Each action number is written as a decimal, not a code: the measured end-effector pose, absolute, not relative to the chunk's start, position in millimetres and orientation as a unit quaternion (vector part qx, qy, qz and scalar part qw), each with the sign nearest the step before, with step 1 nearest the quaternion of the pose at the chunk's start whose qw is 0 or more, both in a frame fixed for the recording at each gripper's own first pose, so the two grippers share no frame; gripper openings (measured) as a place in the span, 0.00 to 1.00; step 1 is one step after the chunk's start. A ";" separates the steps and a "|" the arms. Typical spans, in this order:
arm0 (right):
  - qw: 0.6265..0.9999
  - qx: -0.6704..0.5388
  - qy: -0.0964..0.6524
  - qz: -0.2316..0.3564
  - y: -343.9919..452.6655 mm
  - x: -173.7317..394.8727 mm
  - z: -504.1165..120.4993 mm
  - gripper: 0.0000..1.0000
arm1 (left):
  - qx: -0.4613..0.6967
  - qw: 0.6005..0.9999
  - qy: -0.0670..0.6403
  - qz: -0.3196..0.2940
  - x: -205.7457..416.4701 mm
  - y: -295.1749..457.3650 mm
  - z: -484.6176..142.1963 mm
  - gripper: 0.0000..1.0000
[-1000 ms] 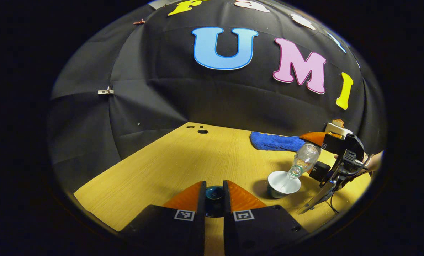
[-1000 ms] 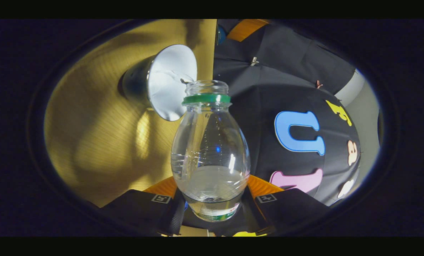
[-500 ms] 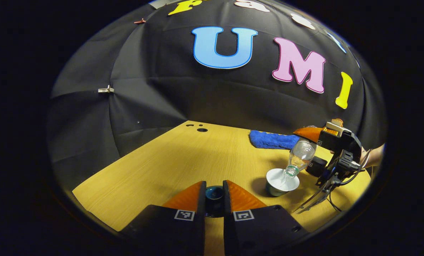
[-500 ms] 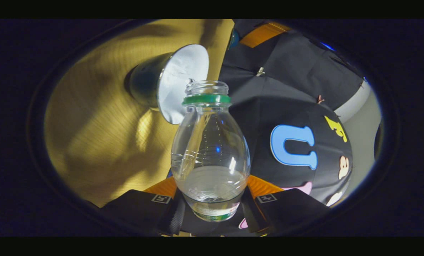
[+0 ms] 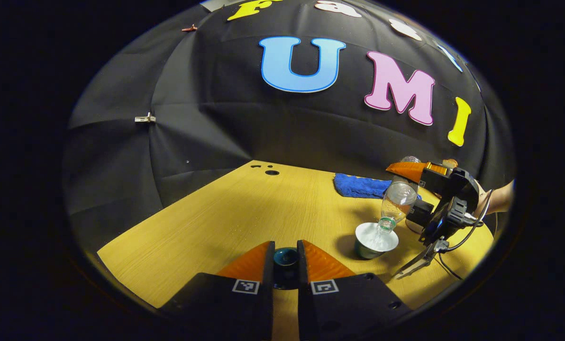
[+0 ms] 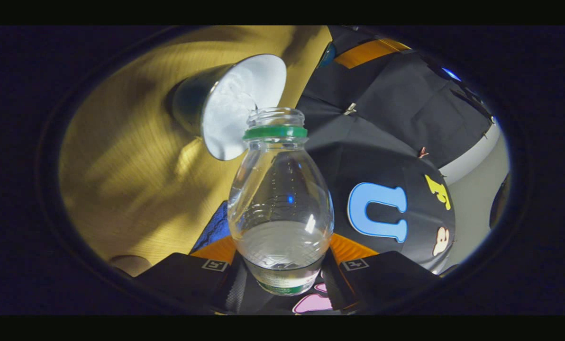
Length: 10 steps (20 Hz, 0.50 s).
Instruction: Open the teacup lid with one hand, grasp the water bottle and pour water into the teacup with the other hand; after pouring, place the water bottle on the coaster and then close the teacup lid.
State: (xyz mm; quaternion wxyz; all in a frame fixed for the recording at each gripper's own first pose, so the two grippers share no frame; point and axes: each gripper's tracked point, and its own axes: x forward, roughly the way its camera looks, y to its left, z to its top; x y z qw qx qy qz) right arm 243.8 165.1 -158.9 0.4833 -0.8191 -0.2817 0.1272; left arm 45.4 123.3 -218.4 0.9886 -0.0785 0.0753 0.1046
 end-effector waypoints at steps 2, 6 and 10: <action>0.475 -0.821 -0.289 0.127 168.4 246.3 -154.6 0.71 | -0.074 0.989 0.075 0.106 44.7 123.6 -217.4 0.25; 0.454 -0.827 -0.307 0.129 173.6 249.4 -140.4 0.71 | -0.069 0.989 0.075 0.103 44.5 120.5 -213.8 0.22; 0.433 -0.830 -0.324 0.134 178.9 248.3 -132.3 0.71 | -0.062 0.990 0.071 0.101 44.0 118.4 -207.3 0.23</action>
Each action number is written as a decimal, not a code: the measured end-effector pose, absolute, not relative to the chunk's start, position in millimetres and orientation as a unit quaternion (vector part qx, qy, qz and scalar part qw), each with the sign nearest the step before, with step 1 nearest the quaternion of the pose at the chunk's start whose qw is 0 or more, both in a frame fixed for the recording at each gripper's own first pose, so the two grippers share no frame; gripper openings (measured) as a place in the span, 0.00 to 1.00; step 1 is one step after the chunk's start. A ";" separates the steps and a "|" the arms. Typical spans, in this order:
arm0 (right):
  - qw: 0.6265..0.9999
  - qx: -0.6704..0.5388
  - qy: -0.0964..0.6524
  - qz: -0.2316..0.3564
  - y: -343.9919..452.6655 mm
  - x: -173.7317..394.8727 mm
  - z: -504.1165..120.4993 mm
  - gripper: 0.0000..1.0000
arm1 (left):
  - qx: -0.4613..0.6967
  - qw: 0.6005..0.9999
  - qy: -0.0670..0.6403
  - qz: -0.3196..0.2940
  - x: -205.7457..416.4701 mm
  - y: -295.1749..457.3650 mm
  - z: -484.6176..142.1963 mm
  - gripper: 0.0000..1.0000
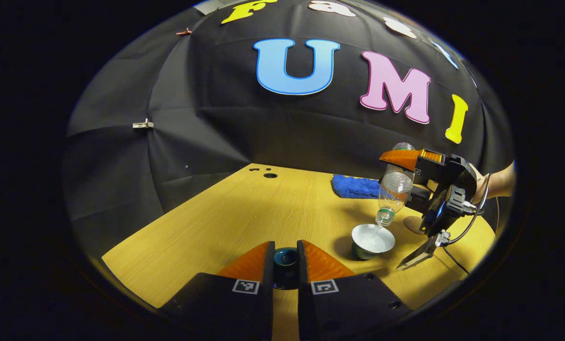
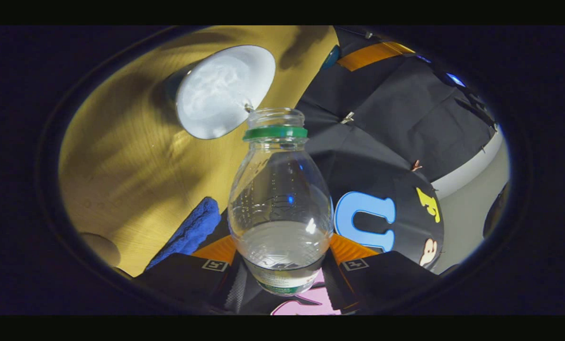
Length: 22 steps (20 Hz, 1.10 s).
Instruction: Open the teacup lid with one hand, grasp the water bottle and pour water into the teacup with the other hand; after pouring, place the water bottle on the coaster and then close the teacup lid.
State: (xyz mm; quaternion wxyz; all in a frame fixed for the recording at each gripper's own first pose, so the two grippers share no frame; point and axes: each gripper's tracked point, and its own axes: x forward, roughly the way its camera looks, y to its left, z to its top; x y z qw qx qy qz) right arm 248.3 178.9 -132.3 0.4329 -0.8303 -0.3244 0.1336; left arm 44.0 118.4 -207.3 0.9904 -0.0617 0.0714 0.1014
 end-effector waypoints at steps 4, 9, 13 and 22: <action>0.423 -0.831 -0.333 0.140 183.2 248.2 -131.4 0.71 | -0.058 0.991 0.071 0.102 47.1 117.6 -205.2 0.22; 0.420 -0.829 -0.338 0.148 189.7 250.7 -134.5 0.71 | -0.050 0.991 0.071 0.103 48.8 116.3 -205.2 0.25; 0.418 -0.827 -0.343 0.154 191.6 249.3 -140.7 0.71 | -0.053 0.990 0.075 0.107 48.1 116.5 -208.8 0.25; 0.427 -0.824 -0.338 0.158 188.9 252.5 -146.2 0.71 | -0.056 0.990 0.073 0.109 52.4 108.8 -206.4 0.25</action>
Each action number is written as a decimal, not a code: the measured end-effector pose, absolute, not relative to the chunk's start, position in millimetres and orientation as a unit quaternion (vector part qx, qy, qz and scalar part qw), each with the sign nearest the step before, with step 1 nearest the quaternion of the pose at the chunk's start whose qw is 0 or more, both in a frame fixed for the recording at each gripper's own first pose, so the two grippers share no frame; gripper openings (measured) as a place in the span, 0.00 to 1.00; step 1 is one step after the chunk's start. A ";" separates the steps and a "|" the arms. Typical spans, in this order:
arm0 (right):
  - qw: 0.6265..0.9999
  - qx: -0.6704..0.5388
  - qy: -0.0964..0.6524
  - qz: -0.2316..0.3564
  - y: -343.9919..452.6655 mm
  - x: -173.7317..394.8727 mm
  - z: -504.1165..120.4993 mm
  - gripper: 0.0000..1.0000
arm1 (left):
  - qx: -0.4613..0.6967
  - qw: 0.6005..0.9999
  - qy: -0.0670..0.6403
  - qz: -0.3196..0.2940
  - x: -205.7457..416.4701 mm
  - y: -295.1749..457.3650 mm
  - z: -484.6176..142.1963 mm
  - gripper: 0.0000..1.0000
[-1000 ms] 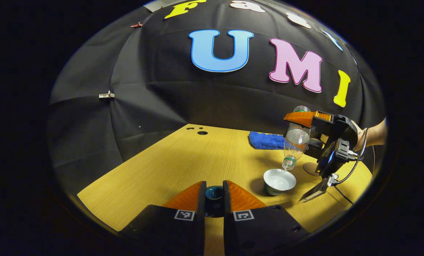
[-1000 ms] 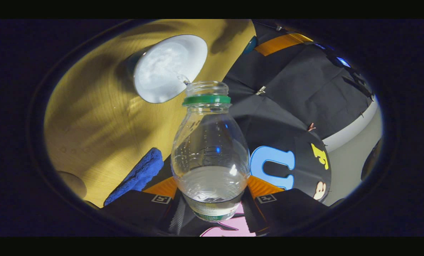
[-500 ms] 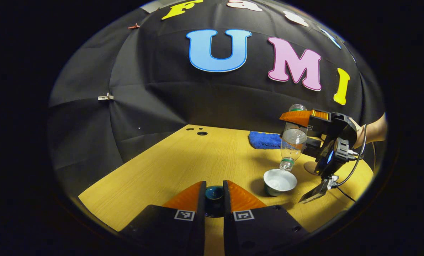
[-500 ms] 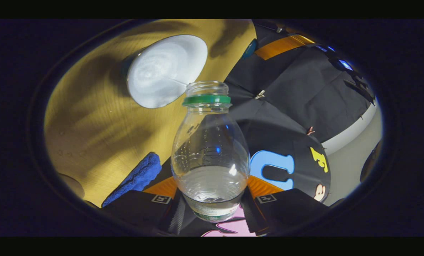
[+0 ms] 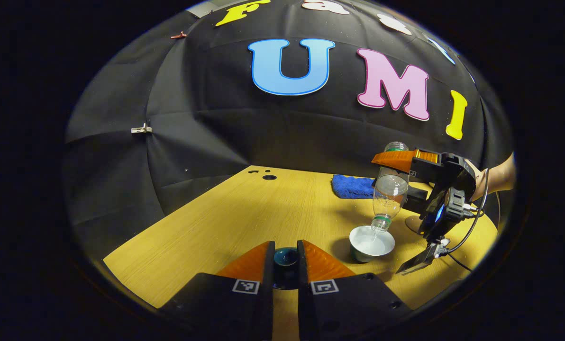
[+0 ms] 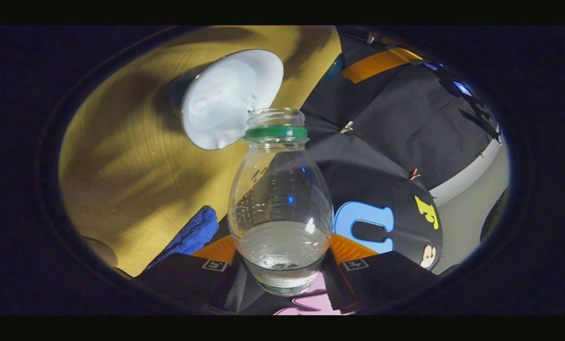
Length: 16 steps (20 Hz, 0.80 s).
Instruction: Open the teacup lid with one hand, grasp the water bottle and pour water into the teacup with the other hand; after pouring, place the water bottle on the coaster and then close the teacup lid.
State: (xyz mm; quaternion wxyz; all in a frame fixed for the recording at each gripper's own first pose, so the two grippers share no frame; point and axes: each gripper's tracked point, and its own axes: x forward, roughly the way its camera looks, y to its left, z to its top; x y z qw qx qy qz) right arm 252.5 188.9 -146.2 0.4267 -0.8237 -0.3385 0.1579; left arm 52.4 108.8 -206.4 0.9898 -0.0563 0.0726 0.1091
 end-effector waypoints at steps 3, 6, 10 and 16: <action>0.434 -0.822 -0.332 0.159 184.5 251.4 -147.3 0.71 | -0.057 0.990 0.072 0.110 51.7 104.3 -205.9 0.25; 0.476 -0.808 -0.307 0.160 175.8 252.3 -141.6 0.71 | -0.052 0.990 0.071 0.110 50.0 102.8 -204.4 0.22; 0.571 -0.766 -0.253 0.152 160.2 252.0 -124.4 0.71 | -0.060 0.989 0.074 0.111 49.8 100.3 -205.9 0.25; 0.778 -0.598 -0.133 0.137 116.1 239.0 -101.7 0.72 | -0.063 0.991 0.056 0.106 53.1 90.1 -179.1 0.25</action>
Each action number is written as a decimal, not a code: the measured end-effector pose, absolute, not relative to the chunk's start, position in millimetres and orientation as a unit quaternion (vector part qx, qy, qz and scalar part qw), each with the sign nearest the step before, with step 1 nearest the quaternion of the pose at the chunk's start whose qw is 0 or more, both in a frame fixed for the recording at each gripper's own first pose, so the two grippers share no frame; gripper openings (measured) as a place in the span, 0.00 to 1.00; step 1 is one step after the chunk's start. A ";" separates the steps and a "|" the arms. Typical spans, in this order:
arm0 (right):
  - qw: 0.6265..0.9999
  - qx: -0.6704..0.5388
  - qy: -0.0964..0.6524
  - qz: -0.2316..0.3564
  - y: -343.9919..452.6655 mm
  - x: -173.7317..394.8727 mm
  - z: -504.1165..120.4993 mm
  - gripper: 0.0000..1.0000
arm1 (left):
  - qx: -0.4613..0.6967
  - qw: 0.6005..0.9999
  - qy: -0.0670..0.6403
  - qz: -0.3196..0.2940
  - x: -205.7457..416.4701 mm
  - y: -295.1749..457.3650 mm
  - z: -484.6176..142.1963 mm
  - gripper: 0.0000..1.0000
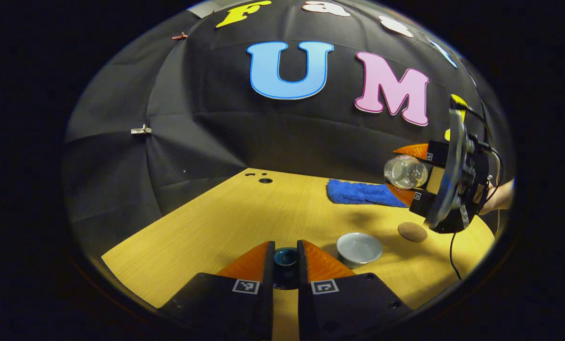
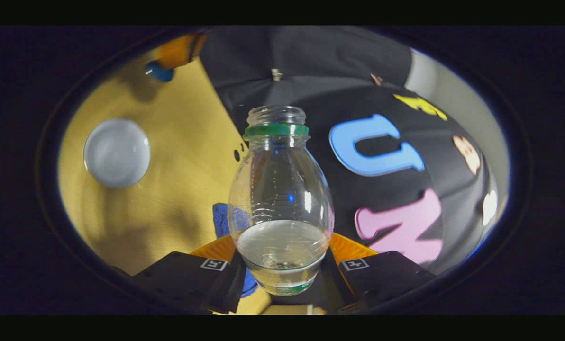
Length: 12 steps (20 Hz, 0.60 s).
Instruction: Open the teacup lid with one hand, grasp the water bottle and pour water into the teacup with the other hand; after pouring, place the water bottle on the coaster and then close the teacup lid.
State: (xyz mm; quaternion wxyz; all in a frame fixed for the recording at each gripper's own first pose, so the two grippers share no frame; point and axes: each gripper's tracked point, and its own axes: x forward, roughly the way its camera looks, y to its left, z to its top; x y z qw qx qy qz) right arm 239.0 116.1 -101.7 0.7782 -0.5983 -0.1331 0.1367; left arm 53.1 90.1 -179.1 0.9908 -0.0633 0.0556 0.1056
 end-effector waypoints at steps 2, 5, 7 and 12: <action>0.834 -0.530 -0.081 0.134 98.2 234.4 -103.1 0.69 | -0.066 0.992 0.044 0.098 55.1 83.3 -163.5 0.25; 0.893 -0.431 -0.027 0.129 73.3 229.6 -102.7 0.72 | -0.071 0.993 0.028 0.087 61.2 75.8 -144.4 0.25; 0.930 -0.343 -0.001 0.133 67.1 222.8 -102.4 0.72 | -0.074 0.994 0.020 0.080 66.1 70.7 -134.0 0.25; 0.976 -0.161 0.035 0.141 50.3 229.4 -104.3 0.72 | -0.073 0.995 0.022 0.062 77.3 55.0 -133.8 0.25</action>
